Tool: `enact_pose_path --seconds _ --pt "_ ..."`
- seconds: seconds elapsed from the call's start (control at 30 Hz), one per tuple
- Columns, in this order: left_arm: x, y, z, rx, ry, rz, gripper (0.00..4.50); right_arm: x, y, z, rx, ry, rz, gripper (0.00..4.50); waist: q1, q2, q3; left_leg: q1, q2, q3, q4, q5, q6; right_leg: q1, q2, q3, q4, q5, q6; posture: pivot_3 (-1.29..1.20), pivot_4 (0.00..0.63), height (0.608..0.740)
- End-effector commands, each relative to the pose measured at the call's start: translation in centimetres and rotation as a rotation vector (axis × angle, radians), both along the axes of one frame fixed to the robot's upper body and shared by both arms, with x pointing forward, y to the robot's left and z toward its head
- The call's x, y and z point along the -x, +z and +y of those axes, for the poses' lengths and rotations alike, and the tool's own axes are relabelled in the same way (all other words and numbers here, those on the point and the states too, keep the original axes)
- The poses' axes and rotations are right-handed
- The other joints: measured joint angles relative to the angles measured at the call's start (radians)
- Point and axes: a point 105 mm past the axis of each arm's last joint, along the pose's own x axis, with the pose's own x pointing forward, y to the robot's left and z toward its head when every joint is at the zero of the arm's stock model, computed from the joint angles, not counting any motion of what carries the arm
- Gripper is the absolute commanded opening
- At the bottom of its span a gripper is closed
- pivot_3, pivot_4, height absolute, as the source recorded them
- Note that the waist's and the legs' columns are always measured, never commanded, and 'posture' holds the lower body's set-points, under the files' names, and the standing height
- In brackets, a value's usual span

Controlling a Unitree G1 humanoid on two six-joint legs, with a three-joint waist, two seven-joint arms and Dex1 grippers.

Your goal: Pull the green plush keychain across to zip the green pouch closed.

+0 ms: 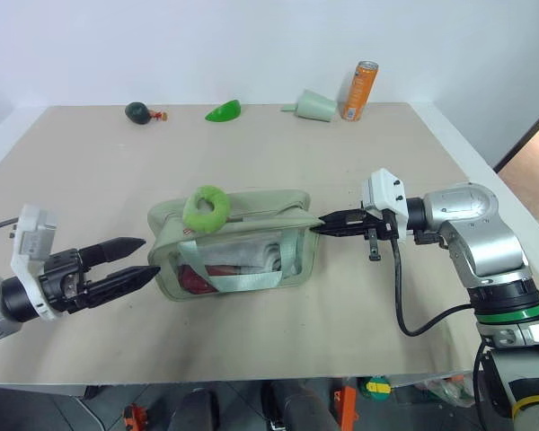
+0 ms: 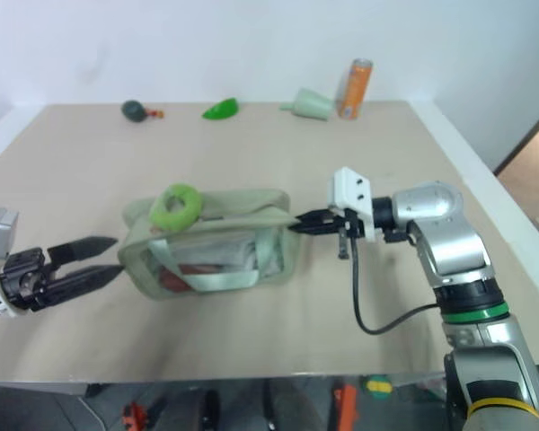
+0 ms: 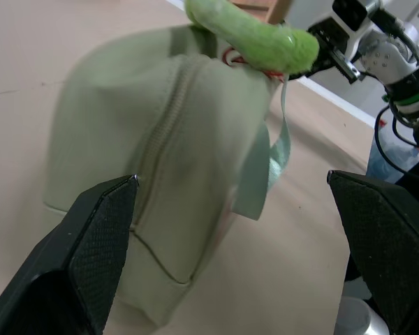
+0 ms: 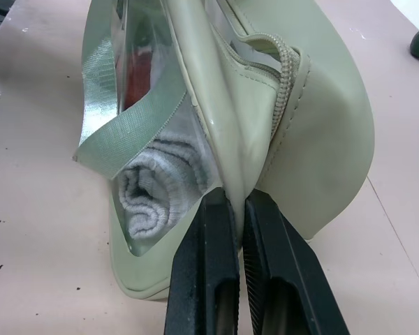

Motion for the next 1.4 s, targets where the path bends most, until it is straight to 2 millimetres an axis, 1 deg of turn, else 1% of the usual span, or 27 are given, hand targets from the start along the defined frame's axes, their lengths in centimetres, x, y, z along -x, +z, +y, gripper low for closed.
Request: enact_pose_path --seconds 0.03,0.13,0.17,0.2,0.3,0.43,0.47,0.5,0.7,0.77,0.8,0.83,0.93,1.07,1.13,1.17,1.23,1.33,1.4 --pt "0.0 0.1 -1.2 0.007 -0.023 -0.029 4.49 0.2 0.6 0.6 -0.010 0.026 -0.022 0.00 0.000 0.000 0.000 0.000 0.000 0.000 0.000 0.000 0.000 0.000 0.000 0.000 0.000 0.000 0.000 0.00 0.150 0.740" --pt "-0.3 -0.2 -1.3 0.010 -0.018 -0.023 3.66 0.3 0.7 0.6 -0.011 0.024 -0.022 0.00 0.000 0.000 0.000 0.000 0.001 0.000 0.000 0.000 0.000 0.000 0.002 0.000 0.000 0.000 0.000 0.00 0.150 0.740" --pt "-0.4 -0.2 -1.3 0.014 -0.018 -0.023 3.47 0.3 0.7 0.5 -0.011 0.022 -0.022 0.00 0.000 0.000 0.000 0.000 0.002 0.000 0.000 0.000 0.000 0.000 0.003 0.000 0.000 0.000 0.000 0.00 0.150 0.740" --pt "-0.7 -0.4 -1.4 0.014 -0.012 -0.020 2.94 0.3 0.6 0.5 -0.012 0.019 -0.021 0.00 0.000 0.000 0.000 0.000 0.002 0.000 0.000 0.000 0.000 0.000 0.003 0.000 0.000 0.000 0.000 0.00 0.150 0.740" --pt "-0.7 -0.9 -1.8 0.001 -0.029 -0.010 1.89 0.4 0.6 0.4 -0.015 0.013 -0.019 0.00 0.001 0.000 0.000 0.000 0.002 -0.001 0.000 0.000 0.000 0.000 0.003 0.000 0.000 0.000 0.000 0.00 0.150 0.740" --pt "-1.0 -1.1 -2.1 -0.004 -0.032 -0.017 0.50 0.5 0.5 0.3 -0.015 0.006 -0.017 0.00 0.002 0.000 0.000 0.000 0.001 0.000 0.000 0.000 0.000 0.000 0.002 0.000 0.000 0.000 0.000 0.00 0.150 0.740" --pt "-1.1 -1.1 -2.1 -0.013 -0.027 -0.023 0.22 0.5 0.5 0.3 -0.016 0.003 -0.016 0.00 0.002 0.000 0.000 0.000 0.001 0.000 0.000 0.000 0.000 0.000 0.002 0.000 0.000 0.000 0.000 0.00 0.150 0.740" --pt "-1.3 -1.2 -1.9 -0.024 -0.016 -0.027 0.05 0.5 0.5 0.2 -0.017 0.001 -0.015 0.00 0.002 0.000 0.000 0.000 0.001 0.000 0.000 0.000 0.000 0.000 0.002 0.001 0.000 0.000 0.000 0.00 0.150 0.740" --pt "-2.2 -1.3 -1.5 -0.056 0.010 -0.050 0.05 0.3 0.6 -0.1 -0.035 -0.032 0.007 0.00 0.003 0.000 0.000 0.000 0.000 0.000 0.000 0.000 0.000 0.000 0.001 0.001 0.000 0.000 0.000 0.00 0.150 0.740" --pt "-2.4 -1.2 -1.7 -0.062 -0.003 -0.060 0.05 0.4 1.1 -0.2 -0.061 -0.040 0.040 0.00 0.003 0.000 0.000 0.000 0.000 0.000 0.000 0.000 0.000 0.000 0.001 0.001 0.000 0.000 0.000 0.00 0.150 0.740" --pt "-2.6 -1.2 -1.9 -0.061 -0.011 -0.065 0.00 0.5 1.5 -0.2 -0.082 -0.040 0.061 0.68 0.004 0.000 0.000 0.000 0.000 0.000 0.000 0.000 0.000 0.000 0.001 0.001 0.000 0.000 0.000 0.00 0.150 0.740" --pt "-2.7 -1.1 -2.0 -0.061 -0.016 -0.068 0.00 0.6 1.9 -0.2 -0.107 -0.041 0.074 0.89 0.005 0.000 0.000 0.000 0.000 0.000 0.000 0.000 0.000 0.000 0.001 0.001 0.000 0.000 0.000 0.00 0.150 0.740" --pt "-2.8 -1.2 -2.2 -0.063 -0.028 -0.071 0.00 1.0 2.7 -0.3 -0.140 -0.041 0.098 1.98 0.006 0.000 0.000 -0.001 -0.001 0.000 0.000 0.000 0.000 0.000 0.000 0.001 0.000 0.000 0.000 0.00 0.150 0.740" --pt "-2.7 -1.3 -2.3 -0.057 -0.041 -0.066 0.00 1.7 2.9 -0.8 -0.152 -0.049 0.132 3.32 0.007 0.000 0.000 -0.003 -0.004 0.000 0.000 0.000 0.000 0.000 -0.004 0.001 0.000 0.000 0.000 0.00 0.150 0.740" --pt "-2.7 -1.4 -2.3 -0.057 -0.043 -0.063 0.00 1.9 3.4 -1.2 -0.167 -0.060 0.129 3.93 0.007 0.000 0.000 -0.003 -0.005 0.000 0.000 0.000 0.000 0.000 -0.006 0.001 -0.001 0.000 0.001 0.00 0.150 0.740" --pt "-2.7 -1.5 -2.3 -0.058 -0.044 -0.061 0.00 1.9 3.8 -1.5 -0.177 -0.070 0.117 4.35 0.007 0.000 0.000 -0.003 -0.006 0.000 0.001 0.000 0.000 0.000 -0.006 0.001 -0.001 0.000 0.001 0.00 0.150 0.740" --pt "-2.7 -1.7 -2.3 -0.064 -0.049 -0.058 0.00 1.8 5.1 -2.3 -0.210 -0.094 0.080 4.44 0.007 0.000 0.000 -0.004 -0.007 0.000 0.001 0.000 0.000 0.000 -0.007 0.001 -0.001 0.000 0.001 0.00 0.150 0.740" --pt "-2.6 -1.8 -2.3 -0.068 -0.052 -0.059 0.00 2.6 8.7 -3.0 -0.346 -0.054 0.060 4.44 0.007 0.000 0.000 -0.004 -0.007 0.000 0.001 0.000 0.000 0.000 -0.008 0.001 -0.001 0.000 0.002 0.00 0.150 0.740" --pt "-2.6 -1.9 -2.3 -0.070 -0.053 -0.060 0.00 3.9 11.5 -2.5 -0.451 0.051 0.014 4.44 0.006 0.001 0.001 -0.004 -0.007 0.000 0.001 0.000 0.000 0.000 -0.007 0.001 -0.001 0.000 0.002 0.00 0.150 0.740"
